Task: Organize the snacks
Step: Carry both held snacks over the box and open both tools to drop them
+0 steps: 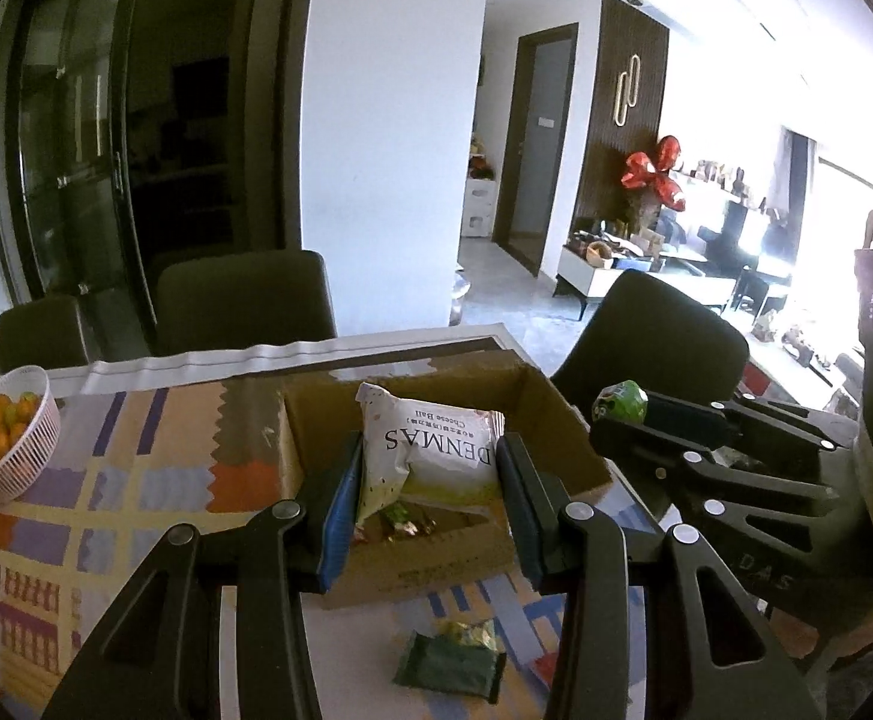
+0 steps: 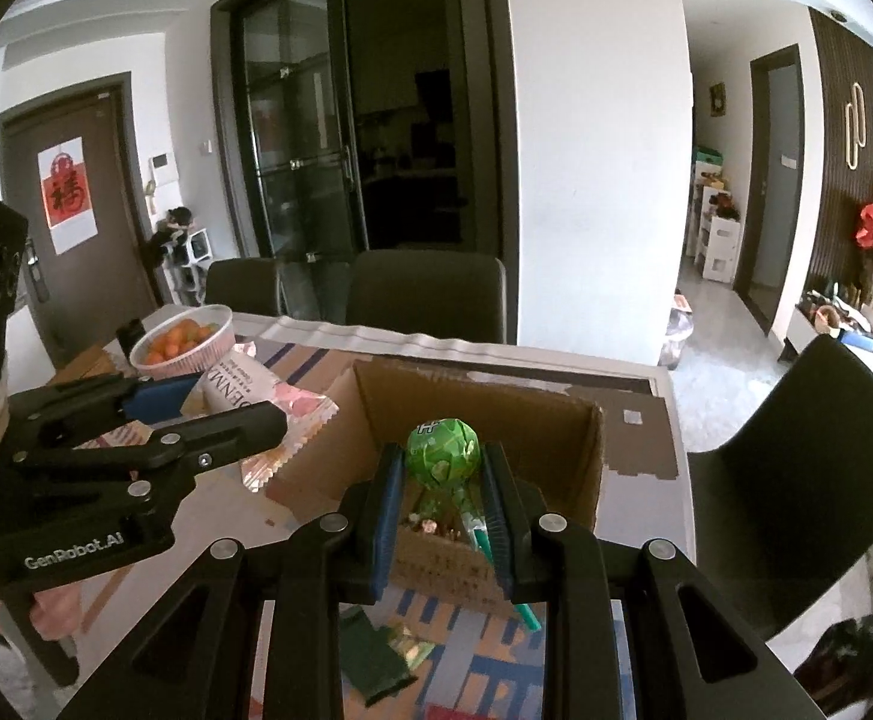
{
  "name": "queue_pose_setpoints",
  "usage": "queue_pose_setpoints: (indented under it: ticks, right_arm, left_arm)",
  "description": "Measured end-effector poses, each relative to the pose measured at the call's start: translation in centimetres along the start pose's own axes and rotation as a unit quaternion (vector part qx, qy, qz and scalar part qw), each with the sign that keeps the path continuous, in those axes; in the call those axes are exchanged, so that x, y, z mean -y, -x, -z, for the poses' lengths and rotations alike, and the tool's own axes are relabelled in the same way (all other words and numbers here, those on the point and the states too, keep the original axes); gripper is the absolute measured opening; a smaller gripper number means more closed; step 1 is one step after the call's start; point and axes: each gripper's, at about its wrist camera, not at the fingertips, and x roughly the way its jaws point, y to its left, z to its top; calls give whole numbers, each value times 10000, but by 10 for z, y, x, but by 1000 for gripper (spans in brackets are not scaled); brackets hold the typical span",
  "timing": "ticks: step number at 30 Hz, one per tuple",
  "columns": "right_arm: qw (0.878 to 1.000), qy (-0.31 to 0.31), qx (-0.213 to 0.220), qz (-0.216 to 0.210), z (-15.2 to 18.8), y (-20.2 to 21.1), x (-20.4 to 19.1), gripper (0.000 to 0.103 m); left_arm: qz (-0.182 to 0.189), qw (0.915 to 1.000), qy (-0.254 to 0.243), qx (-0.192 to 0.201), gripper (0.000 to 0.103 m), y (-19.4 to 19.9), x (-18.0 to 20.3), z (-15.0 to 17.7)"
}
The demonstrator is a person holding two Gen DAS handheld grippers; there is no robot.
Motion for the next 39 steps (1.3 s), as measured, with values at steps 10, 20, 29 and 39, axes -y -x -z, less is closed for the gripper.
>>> queue_pose_setpoints:
  ticks: [10, 20, 29, 39]
  right_arm:
    - [9996, 51, -268, 68, -14, -39, 13, 27]
    - [9986, 70, -521, 73, -15, -69, 23, 27]
    - [9979, 30, -533, 372, -10, -81, 31, 53]
    - [9985, -15, -271, 468, 10, -37, 25, 56]
  left_arm:
    - [-137, 9995, 142, -245, 44, -33, -17, -11]
    - [-274, 9986, 119, -433, 44, -62, -23, -12]
    - [-628, 9972, 55, -390, 68, -72, -23, -5]
    - [-659, 9975, -179, -206, 72, -31, -1, 11]
